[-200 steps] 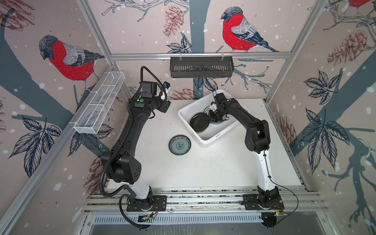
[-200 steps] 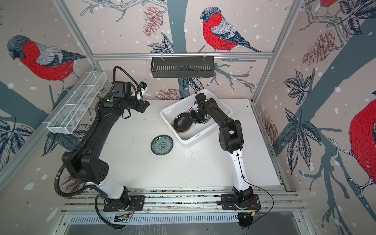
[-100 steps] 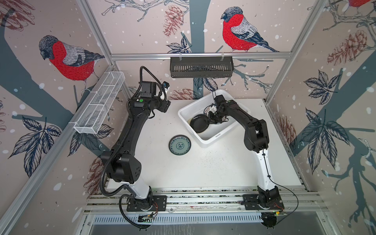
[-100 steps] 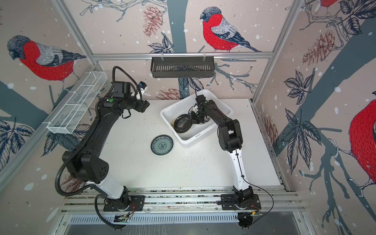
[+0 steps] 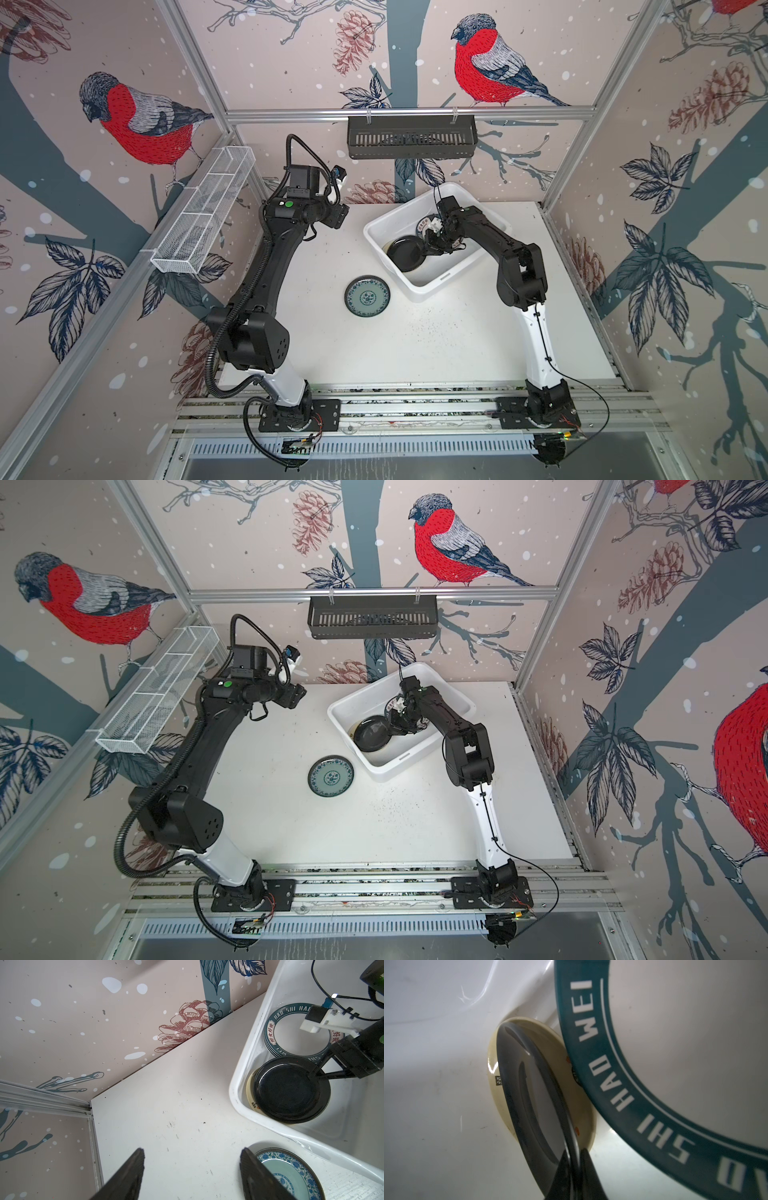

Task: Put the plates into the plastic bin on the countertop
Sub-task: 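Press the black plate flat onto the cream plate with the right gripper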

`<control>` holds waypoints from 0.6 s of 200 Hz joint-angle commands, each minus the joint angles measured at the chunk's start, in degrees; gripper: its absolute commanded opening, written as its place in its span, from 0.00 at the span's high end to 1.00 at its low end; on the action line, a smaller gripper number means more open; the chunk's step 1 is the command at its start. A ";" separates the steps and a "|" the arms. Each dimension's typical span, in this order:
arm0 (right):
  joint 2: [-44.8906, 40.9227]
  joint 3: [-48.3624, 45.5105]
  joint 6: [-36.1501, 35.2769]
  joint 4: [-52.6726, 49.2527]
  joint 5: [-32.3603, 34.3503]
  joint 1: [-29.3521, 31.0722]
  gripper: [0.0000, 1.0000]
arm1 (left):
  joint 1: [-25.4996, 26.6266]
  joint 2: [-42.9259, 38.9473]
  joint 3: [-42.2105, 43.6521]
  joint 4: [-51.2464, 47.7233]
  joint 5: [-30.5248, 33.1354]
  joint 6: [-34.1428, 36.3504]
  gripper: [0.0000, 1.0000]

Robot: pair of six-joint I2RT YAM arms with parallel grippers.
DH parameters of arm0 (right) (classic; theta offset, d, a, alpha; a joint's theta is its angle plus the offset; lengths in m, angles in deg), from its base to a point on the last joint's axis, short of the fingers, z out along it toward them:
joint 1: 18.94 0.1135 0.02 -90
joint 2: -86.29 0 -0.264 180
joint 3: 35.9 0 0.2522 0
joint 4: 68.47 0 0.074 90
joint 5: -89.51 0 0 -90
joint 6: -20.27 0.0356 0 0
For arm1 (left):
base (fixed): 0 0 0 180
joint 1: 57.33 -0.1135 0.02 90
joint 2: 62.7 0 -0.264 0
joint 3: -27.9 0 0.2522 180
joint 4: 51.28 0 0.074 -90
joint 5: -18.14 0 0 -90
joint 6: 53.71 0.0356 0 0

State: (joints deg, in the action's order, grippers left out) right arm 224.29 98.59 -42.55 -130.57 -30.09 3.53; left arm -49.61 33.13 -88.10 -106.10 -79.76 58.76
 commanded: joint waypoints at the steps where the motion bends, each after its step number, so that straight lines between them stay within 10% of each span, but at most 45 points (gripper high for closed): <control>1: 0.34 0.34 0.42 -0.03 -0.67 0.10 0.85 | -0.08 0.14 -0.60 0.97 -0.51 0.90 0.28; 120: 0.62 0.35 0.68 -1.10 -0.54 0.09 0.79 | -0.33 0.90 -0.28 1.50 -1.57 0.72 0.27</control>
State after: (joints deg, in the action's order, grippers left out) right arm 224.77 98.83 -42.51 -131.00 -30.20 3.49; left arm -49.65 33.86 -88.21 -106.10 -80.66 58.81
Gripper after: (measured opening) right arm 0.204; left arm 0.726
